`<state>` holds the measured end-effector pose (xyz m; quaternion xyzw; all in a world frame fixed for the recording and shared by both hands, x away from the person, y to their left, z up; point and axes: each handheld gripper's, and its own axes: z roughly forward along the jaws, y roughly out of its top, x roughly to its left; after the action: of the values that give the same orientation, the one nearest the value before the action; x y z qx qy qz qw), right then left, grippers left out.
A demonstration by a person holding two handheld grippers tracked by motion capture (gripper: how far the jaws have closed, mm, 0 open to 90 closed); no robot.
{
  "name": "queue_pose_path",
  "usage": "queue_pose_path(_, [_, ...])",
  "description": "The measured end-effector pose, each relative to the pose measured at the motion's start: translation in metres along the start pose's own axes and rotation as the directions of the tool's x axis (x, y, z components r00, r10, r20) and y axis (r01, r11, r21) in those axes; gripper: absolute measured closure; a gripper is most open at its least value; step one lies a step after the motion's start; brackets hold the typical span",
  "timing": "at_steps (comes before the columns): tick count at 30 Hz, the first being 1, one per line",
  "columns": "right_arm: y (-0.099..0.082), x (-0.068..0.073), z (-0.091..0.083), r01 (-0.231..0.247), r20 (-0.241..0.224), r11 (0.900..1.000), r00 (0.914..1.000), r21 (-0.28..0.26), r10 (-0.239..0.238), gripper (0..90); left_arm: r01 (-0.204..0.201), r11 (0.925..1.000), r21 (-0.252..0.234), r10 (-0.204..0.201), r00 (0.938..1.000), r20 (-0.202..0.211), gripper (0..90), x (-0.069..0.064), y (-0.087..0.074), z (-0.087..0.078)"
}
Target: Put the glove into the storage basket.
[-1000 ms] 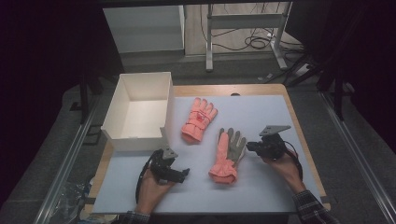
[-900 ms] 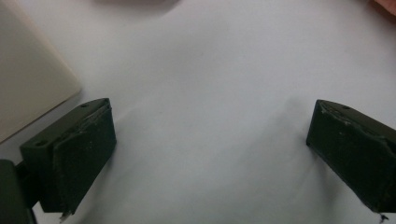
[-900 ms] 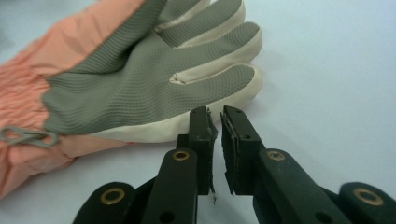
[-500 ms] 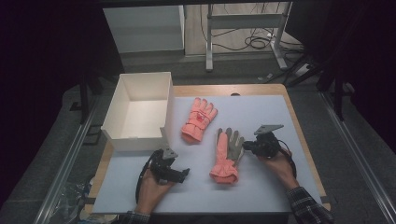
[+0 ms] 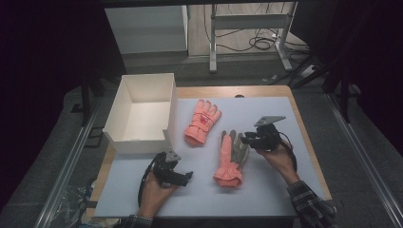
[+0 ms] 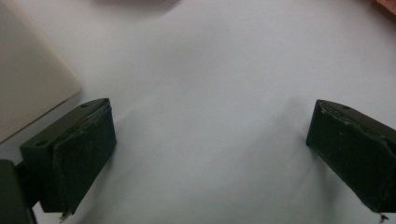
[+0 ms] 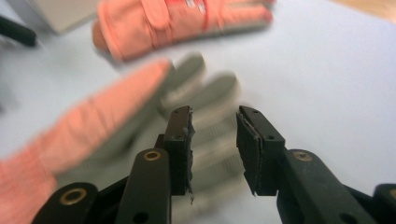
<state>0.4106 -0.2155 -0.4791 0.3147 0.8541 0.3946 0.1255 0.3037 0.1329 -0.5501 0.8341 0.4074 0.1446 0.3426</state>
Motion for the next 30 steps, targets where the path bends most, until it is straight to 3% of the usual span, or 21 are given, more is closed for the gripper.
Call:
queue_pose_path(5, [0.034,0.007,0.020,0.034,-0.030,0.9994,0.9990,-0.007,-0.035,64.9,0.001,1.0000,-0.001,-0.001,1.0000,0.000,1.4,0.000,0.000,0.000])
queue_pose_path(9, [0.049,0.010,0.033,0.041,-0.046,0.9992,0.9981,0.000,-0.041,65.9,0.003,1.0000,0.000,-0.003,1.0000,0.001,1.4,0.000,0.000,0.000])
queue_pose_path(15, [0.079,0.018,0.065,0.052,-0.060,0.9984,0.9969,0.022,-0.051,66.0,0.002,1.0000,0.000,-0.002,1.0000,0.002,1.4,0.000,0.000,0.000])
queue_pose_path(20, [0.096,0.021,0.088,0.060,-0.076,0.9974,0.9954,0.040,-0.057,67.5,0.002,1.0000,0.001,-0.002,1.0000,0.001,1.3,0.000,0.000,0.000])
queue_pose_path(30, [0.112,0.022,0.127,0.079,-0.058,0.9934,0.9955,0.084,-0.074,65.2,0.003,1.0000,0.001,-0.003,1.0000,0.001,1.3,0.000,0.000,0.000])
